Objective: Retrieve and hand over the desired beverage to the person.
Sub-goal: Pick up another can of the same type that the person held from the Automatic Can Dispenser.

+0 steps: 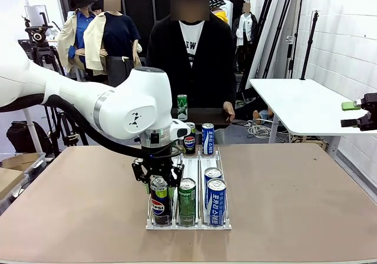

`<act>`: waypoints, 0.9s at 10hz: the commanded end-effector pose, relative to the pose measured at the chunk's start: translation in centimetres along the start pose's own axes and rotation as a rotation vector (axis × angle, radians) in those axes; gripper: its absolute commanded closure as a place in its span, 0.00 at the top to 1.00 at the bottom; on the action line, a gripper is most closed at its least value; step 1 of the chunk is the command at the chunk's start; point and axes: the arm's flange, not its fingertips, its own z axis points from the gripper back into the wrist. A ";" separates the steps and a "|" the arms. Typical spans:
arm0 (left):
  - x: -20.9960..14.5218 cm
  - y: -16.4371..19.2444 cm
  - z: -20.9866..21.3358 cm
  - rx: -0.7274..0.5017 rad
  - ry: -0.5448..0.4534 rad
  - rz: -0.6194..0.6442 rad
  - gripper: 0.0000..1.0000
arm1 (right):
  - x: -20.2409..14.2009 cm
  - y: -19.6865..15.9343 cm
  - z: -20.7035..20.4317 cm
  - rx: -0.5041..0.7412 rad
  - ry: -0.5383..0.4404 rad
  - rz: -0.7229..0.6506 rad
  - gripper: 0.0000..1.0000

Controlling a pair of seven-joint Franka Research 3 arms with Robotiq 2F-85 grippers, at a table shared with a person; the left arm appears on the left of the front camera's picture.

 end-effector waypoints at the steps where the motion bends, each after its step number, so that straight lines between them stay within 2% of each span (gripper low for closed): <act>1: -0.1 0.5 1.2 0.001 -0.009 -0.001 0.00 | -0.1 0.1 -0.1 0.012 -0.007 0.001 1.00; 9: -2.7 4.6 12.3 -0.014 -0.120 0.043 0.00 | -0.1 0.1 -0.1 0.012 -0.007 0.001 1.00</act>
